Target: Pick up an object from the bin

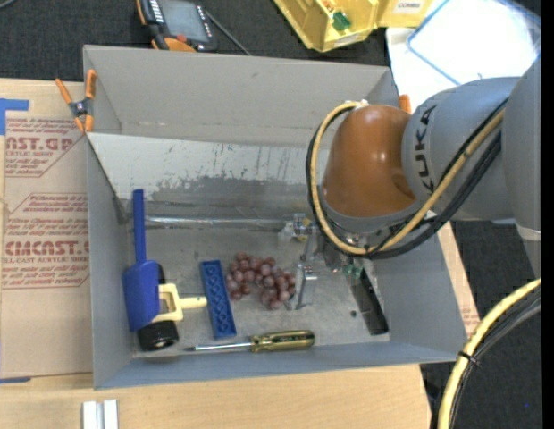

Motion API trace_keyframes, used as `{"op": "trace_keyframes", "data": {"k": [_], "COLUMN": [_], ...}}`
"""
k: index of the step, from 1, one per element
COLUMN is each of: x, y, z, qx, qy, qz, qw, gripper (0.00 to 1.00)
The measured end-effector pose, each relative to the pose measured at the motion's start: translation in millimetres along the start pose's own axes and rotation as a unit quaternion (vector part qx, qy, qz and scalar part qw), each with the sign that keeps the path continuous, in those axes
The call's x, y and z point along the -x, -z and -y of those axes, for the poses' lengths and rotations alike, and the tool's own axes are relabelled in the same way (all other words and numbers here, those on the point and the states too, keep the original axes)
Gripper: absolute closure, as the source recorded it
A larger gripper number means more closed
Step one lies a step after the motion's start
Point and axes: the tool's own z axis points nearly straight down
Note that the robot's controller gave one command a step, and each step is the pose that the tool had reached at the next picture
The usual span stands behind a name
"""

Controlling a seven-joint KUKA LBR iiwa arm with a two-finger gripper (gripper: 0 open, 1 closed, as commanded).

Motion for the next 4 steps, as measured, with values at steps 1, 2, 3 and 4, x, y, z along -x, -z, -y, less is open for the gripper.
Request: {"op": "trace_keyframes", "data": {"k": [1, 2, 3, 4], "x": [2.0, 6.7, 1.2, 6.3], "y": [4.5, -57.9, -21.6, -28.8], "z": [0.1, -9.9, -19.8, -37.0], "qx": [0.0, 0.001, 0.001, 0.001], "qy": [0.0, -0.022, -0.079, -0.068], "qz": [0.0038, 0.002, 0.0079, 0.0026], "qw": [1.0, 0.9998, 0.9968, 0.9977], "gripper": [0.0, 0.0, 0.0, 0.0]}}
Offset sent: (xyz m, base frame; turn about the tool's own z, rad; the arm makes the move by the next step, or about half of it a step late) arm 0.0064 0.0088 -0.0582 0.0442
